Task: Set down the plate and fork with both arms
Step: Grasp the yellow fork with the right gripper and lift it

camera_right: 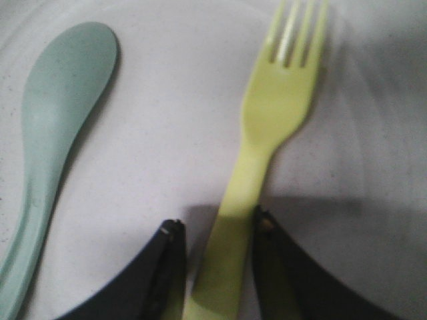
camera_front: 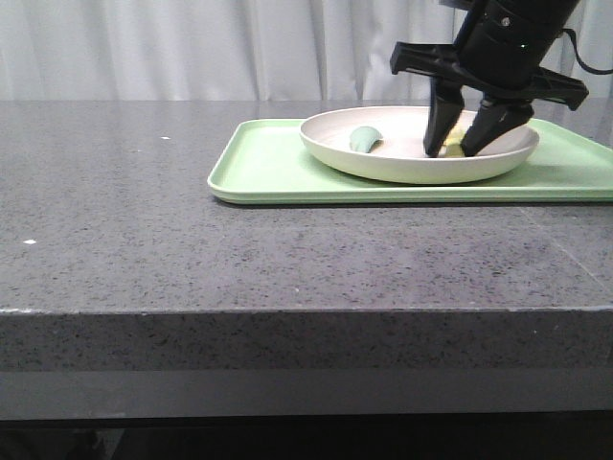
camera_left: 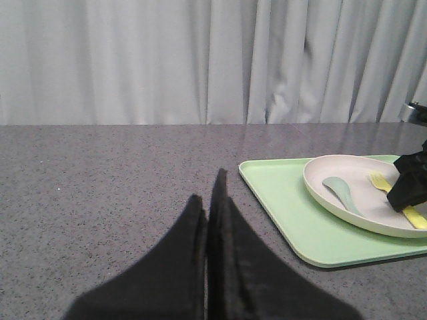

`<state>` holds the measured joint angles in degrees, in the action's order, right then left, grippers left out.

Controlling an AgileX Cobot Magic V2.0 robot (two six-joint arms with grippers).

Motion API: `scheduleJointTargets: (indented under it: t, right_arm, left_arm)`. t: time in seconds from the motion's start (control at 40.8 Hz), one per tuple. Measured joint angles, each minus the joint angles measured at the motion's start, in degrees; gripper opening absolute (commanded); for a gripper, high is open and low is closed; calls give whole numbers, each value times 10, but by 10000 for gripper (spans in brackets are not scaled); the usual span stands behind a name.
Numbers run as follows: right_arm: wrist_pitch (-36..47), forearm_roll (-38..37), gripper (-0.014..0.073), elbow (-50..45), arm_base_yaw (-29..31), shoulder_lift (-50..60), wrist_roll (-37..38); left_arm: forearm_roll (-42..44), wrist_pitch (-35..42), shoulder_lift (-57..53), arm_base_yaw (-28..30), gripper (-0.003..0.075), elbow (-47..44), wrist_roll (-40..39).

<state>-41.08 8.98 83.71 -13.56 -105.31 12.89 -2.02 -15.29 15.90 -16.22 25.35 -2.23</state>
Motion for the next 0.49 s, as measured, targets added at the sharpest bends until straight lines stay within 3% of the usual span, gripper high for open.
scheduleJointTargets:
  t: [0.147, 0.49]
  right_arm:
    - [0, 3, 4, 0, 0, 0, 0]
    - [-11, 4, 0, 18, 1, 17, 1]
  left_arm:
    - [0, 0, 0, 0, -18, 0, 0]
    - [0, 0, 0, 0, -18, 0, 0]
